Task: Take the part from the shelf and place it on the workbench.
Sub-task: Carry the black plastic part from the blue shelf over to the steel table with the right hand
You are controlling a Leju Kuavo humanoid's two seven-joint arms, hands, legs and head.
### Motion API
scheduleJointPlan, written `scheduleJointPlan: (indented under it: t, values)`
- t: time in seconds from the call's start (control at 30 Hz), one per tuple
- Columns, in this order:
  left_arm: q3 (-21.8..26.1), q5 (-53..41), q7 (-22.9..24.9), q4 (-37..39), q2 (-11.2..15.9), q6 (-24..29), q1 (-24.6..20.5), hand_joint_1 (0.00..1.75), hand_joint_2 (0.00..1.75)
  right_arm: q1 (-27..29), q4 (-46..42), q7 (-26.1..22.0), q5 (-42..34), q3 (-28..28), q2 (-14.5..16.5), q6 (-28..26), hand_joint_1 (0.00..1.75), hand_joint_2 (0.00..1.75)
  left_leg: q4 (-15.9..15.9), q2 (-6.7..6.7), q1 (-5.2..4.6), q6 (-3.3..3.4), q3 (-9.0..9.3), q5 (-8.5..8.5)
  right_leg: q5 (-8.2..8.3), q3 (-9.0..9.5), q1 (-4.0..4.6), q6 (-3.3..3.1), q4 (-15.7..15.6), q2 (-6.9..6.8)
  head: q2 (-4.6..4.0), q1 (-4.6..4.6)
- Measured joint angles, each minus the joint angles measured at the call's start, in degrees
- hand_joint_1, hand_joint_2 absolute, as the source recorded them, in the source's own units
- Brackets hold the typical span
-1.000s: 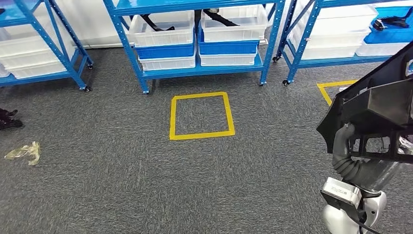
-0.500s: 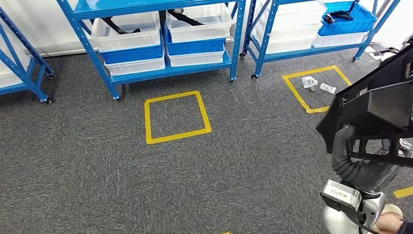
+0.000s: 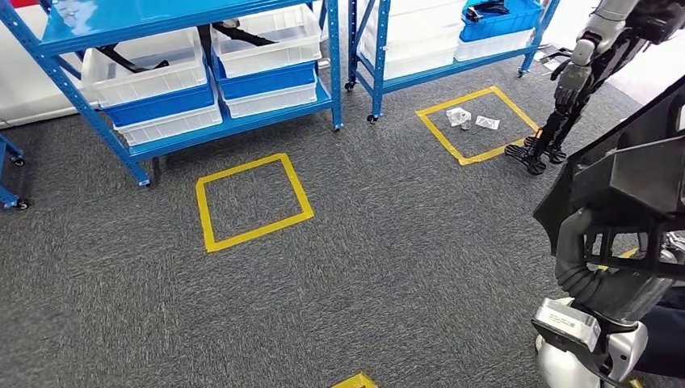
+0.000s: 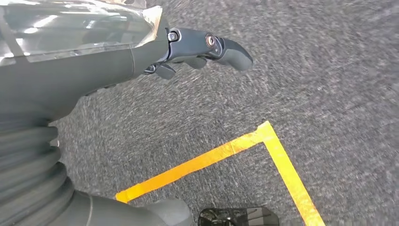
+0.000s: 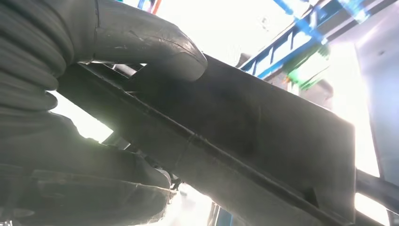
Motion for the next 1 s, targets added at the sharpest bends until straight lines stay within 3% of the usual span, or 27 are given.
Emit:
scheduleJointPlan:
  t: [0.03,0.1,0.13,0.17,0.23,0.27,0.3,0.37,0.43,0.5,0.57,0.63,0.67,0.7,0.77,0.83,0.87,0.93,1.0]
  values:
    - [0.0,0.0,0.0,0.0,0.0,0.0,0.0,0.00,1.75,0.0,0.0,0.1,0.2,-0.1,0.0,0.0,1.66,1.75,3.2,-1.58,0.23,-0.35,-1.32,-2.07,0.17,-0.24,-0.05,-0.26,0.0,0.46,0.00,-0.10]
    - [0.0,0.0,0.0,0.0,0.0,0.0,0.1,0.00,1.75,0.0,0.1,0.3,0.3,-0.1,0.0,0.0,1.66,1.75,10.6,-3.03,0.53,-0.76,-4.41,-5.60,0.43,-0.64,-0.03,-0.59,0.0,1.54,0.00,-0.22]
    - [0.0,0.0,0.0,0.0,0.0,0.0,0.1,0.00,1.75,0.0,0.1,0.3,0.3,-0.1,0.0,0.0,1.66,1.75,12.5,-3.20,0.64,-0.84,-5.16,-5.98,0.50,-0.74,-0.02,-0.61,0.1,2.15,0.00,-0.22]
    - [0.0,0.0,0.1,0.0,0.0,0.0,0.2,0.00,1.75,0.1,0.2,0.4,0.3,-0.1,0.0,0.0,1.66,1.75,12.4,-3.32,0.75,-0.85,-4.98,-5.31,0.57,-0.76,-0.02,-0.58,0.1,2.78,0.00,-0.23]
    - [0.0,0.0,0.1,0.0,0.0,0.0,0.2,0.00,1.75,0.0,0.2,0.9,0.4,-0.1,0.0,0.0,1.66,1.75,6.3,-4.23,1.05,-0.67,-1.79,-1.53,0.67,-0.65,-0.10,-0.40,0.1,4.09,0.00,-0.23]
    - [0.0,0.0,0.1,0.0,0.0,0.0,0.1,0.00,1.75,0.0,0.2,1.2,0.4,-0.1,-0.1,0.0,1.66,1.75,2.3,-5.73,1.23,-0.56,0.19,0.01,0.76,-0.67,-0.11,-0.23,0.1,4.70,0.00,-0.23]
    - [0.0,0.0,0.1,0.0,0.0,0.0,0.1,0.00,1.75,-0.1,0.3,1.5,0.4,-0.2,-0.2,0.0,1.66,1.75,-0.9,-7.13,1.34,-0.47,1.61,1.01,0.89,-0.84,-0.04,0.03,0.1,5.27,0.00,-0.19]
    - [0.0,0.0,0.1,0.0,0.0,0.0,0.1,0.00,1.75,-0.3,0.3,1.8,0.5,-0.1,-0.3,0.0,1.66,1.75,-3.1,-8.64,1.19,-0.27,2.44,1.22,1.33,-1.53,-0.13,0.86,0.1,6.39,0.00,-0.22]
    - [-0.1,0.1,0.1,0.0,0.0,0.0,0.1,0.00,1.75,-0.3,0.4,2.2,0.6,-0.1,-0.5,0.0,1.66,1.75,-3.3,-7.35,0.84,0.36,2.25,1.61,1.86,-2.20,-0.28,1.88,-0.2,7.58,0.00,-0.28]
    - [-0.1,0.1,0.1,0.0,0.0,0.0,0.0,0.00,1.75,-0.4,0.6,2.8,0.5,-0.2,-0.9,0.0,1.66,1.75,-3.9,-5.85,0.81,1.32,2.20,2.23,1.16,-3.40,-0.10,2.17,1.1,6.06,0.00,-0.13]
    - [-0.1,0.1,0.1,0.0,0.1,0.0,0.0,0.00,1.75,-0.6,0.9,3.5,0.2,-0.2,-1.3,0.0,1.66,1.75,-4.2,-4.19,0.67,1.94,1.98,2.63,-1.77,-6.27,0.26,1.56,6.9,2.81,0.00,0.35]
    - [0.0,0.2,0.1,0.1,0.1,0.1,0.1,0.00,1.75,-0.7,1.7,4.1,-0.2,-0.2,-1.5,0.2,1.66,1.75,-4.2,-2.46,0.25,2.24,1.58,2.78,-4.66,-9.33,0.55,1.13,14.1,1.47,0.00,0.69]
    - [0.0,0.2,0.2,0.1,0.1,0.1,0.1,0.00,1.75,-0.8,2.2,4.3,-0.4,-0.2,-1.6,0.3,1.66,1.75,-4.2,-1.61,0.05,2.36,1.42,2.85,-5.12,-9.75,0.60,1.18,15.8,1.26,0.00,0.69]
    - [0.0,0.2,0.2,0.1,0.1,0.1,0.2,0.00,1.75,-0.8,2.7,4.5,-0.5,-0.3,-1.7,0.4,1.66,1.75,-4.2,-0.86,-0.11,2.43,1.33,2.89,-4.62,-8.76,0.65,1.38,14.8,1.03,0.00,0.70]
    - [0.0,0.3,0.2,0.1,0.1,0.1,0.2,0.00,1.75,-1.2,3.5,4.9,-0.8,-0.5,-2.1,0.6,1.66,1.75,-4.1,0.49,-0.38,2.45,1.37,2.94,-2.38,-3.75,0.91,1.69,7.2,-0.79,0.00,0.72]
    - [0.0,0.3,0.1,0.1,0.1,0.1,0.1,0.00,1.75,-1.9,4.3,5.3,-0.9,-0.8,-2.4,0.8,1.66,1.75,-3.9,1.62,-0.85,2.21,1.42,2.87,-0.81,0.27,1.46,1.27,0.6,-2.84,0.00,0.60]
    - [0.0,0.3,0.1,0.2,0.1,0.2,0.1,0.00,1.75,-2.2,4.7,5.4,-1.0,-1.0,-2.5,0.8,1.66,1.75,-3.9,2.16,-1.03,2.06,1.45,2.86,-0.57,0.82,1.68,0.91,-0.7,-3.24,0.00,0.51]
    - [0.0,0.3,0.1,0.2,0.1,0.3,0.1,0.00,1.75,-2.3,5.5,5.6,-1.0,-1.5,-2.9,0.9,1.66,1.75,-3.7,3.11,-1.10,1.71,1.51,2.76,-0.21,0.69,1.48,0.30,-0.9,-2.03,0.00,0.34]
    - [0.0,0.3,0.1,0.2,0.2,0.5,0.0,0.00,1.75,-2.3,6.2,5.7,-1.4,-2.0,-3.2,1.1,1.66,1.75,-2.2,1.59,-0.76,1.05,1.05,1.39,0.17,0.69,0.88,-0.26,-1.1,-0.96,0.00,0.28]
